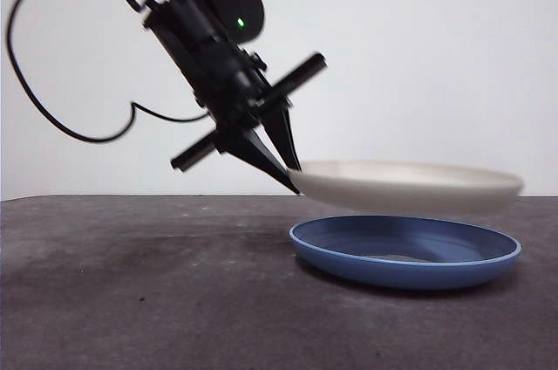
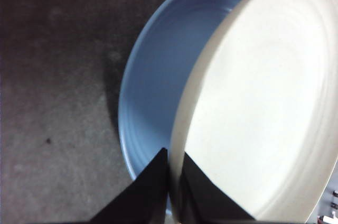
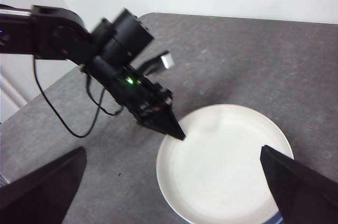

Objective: Pick up the white plate, put it on the blue plate, put it on desk

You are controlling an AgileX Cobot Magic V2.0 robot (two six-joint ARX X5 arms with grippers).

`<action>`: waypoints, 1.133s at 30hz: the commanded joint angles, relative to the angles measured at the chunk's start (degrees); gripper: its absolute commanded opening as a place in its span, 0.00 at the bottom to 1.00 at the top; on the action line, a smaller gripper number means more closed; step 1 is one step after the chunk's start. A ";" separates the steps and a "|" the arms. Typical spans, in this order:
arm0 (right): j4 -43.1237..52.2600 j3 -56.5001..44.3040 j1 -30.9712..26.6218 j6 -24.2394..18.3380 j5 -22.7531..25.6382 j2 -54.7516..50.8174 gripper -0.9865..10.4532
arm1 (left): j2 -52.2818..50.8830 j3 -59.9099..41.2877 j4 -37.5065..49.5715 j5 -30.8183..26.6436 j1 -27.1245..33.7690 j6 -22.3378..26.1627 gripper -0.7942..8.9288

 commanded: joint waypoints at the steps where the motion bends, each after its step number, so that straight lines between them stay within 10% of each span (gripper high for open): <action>1: 0.37 1.14 0.44 0.13 -0.22 0.15 0.60 | 3.08 2.32 0.20 -0.07 -0.70 -0.33 0.09; 34: 0.33 1.14 0.48 0.09 -0.22 0.15 0.60 | 6.32 2.51 1.44 -1.38 -1.44 0.17 0.09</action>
